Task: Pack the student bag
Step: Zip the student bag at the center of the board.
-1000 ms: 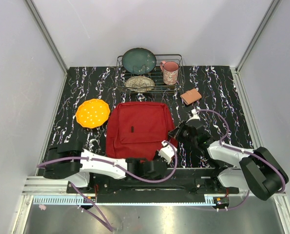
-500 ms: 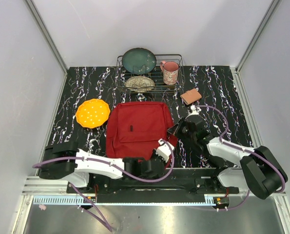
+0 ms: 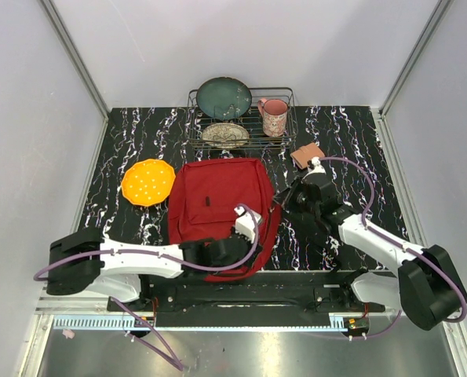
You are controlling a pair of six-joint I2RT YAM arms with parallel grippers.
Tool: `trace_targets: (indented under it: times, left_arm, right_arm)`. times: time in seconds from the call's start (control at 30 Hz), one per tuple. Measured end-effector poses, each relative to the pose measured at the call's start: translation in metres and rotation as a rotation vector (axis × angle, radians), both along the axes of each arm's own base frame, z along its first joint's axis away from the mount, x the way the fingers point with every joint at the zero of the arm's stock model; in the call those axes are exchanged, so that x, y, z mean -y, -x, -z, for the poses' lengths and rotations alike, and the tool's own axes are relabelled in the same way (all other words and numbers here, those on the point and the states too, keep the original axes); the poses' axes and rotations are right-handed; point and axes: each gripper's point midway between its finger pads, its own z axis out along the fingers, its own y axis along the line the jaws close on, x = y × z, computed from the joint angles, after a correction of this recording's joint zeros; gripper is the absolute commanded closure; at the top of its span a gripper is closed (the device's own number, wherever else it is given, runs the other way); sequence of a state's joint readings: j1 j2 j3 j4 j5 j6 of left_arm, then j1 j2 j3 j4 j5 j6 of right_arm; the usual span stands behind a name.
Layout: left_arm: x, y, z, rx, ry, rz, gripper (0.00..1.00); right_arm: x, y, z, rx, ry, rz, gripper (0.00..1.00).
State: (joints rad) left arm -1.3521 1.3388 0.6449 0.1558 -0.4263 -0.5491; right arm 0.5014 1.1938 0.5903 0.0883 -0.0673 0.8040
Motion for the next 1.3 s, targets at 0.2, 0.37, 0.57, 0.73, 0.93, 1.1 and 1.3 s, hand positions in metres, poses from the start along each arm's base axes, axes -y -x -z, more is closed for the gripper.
trace_targets:
  times: [0.2,0.37,0.57,0.73,0.93,1.1,1.3]
  left_arm:
    - [-0.027,0.020,0.012,-0.062,0.007,0.025,0.19]
    - [-0.030,0.023,-0.019,-0.047,0.095,0.035,0.10]
    - [-0.027,0.026,-0.036,-0.037,0.077,0.064,0.01]
    - [-0.037,0.016,-0.074,0.004,0.099,0.005,0.01]
    - [-0.072,-0.037,-0.115,0.041,0.093,-0.212,0.01]
    - [-0.118,-0.081,-0.107,0.014,0.023,-0.382,0.01]
    - [-0.184,-0.125,-0.089,-0.064,-0.053,-0.563,0.01]
  right_arm:
    - [0.008,0.011,0.002,-0.034,0.000,0.011,0.49]
    - [0.017,0.024,-0.006,-0.047,0.007,0.023,0.38]
    - [0.032,0.037,-0.024,-0.036,0.024,0.061,0.36]
    - [0.035,0.039,-0.038,-0.019,0.019,0.070,0.40]
    - [0.020,0.020,-0.029,-0.096,0.057,0.039,0.48]
    - [-0.002,0.000,-0.029,-0.125,0.041,-0.011,0.49]
    - [-0.037,-0.036,-0.033,-0.145,0.024,-0.096,0.53]
